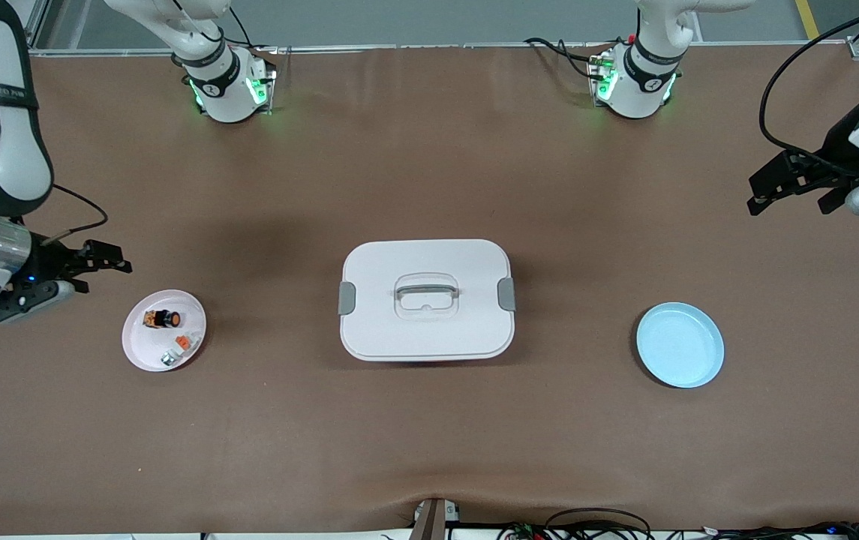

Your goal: Transfer orange switch to right arm and place

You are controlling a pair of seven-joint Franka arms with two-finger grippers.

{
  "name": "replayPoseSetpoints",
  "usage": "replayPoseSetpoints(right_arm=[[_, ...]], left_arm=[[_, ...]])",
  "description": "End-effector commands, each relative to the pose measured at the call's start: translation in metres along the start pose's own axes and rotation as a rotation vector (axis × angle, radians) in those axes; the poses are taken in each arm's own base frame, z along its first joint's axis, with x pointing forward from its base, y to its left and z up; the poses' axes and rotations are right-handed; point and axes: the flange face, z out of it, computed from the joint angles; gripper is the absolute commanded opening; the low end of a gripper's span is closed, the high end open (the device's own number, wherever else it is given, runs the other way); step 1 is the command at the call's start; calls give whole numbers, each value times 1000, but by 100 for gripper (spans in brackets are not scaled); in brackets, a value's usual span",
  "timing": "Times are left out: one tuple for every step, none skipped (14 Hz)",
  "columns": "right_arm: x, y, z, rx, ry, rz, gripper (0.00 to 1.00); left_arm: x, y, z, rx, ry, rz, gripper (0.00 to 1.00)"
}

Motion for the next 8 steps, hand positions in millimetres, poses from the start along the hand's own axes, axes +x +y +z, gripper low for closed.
replayPoseSetpoints(right_arm=[[-1,-34,-41,-79,5,88,100],[0,-49,-47,-127,-17,76,100],[-6,-53,-61,-151,5,107,100],[-10,-53,-68,-152,14,117,100],[-14,-55,-81,-156,31,117,100],[-20,-57,-91,-161,31,106,100],[-24,-61,-100,-175,37,91,100],[-25,-59,-111,-197,31,78,100]], left_arm=[[0,3,-2,7,6,25,100],[0,3,-2,6,6,25,100],[0,3,-2,6,6,25,100],[0,2,-3,6,6,23,100],[0,1,-1,7,3,22,100],[0,0,-2,7,3,20,100],[0,0,-1,7,0,19,100],[-2,-1,-4,7,1,17,100]])
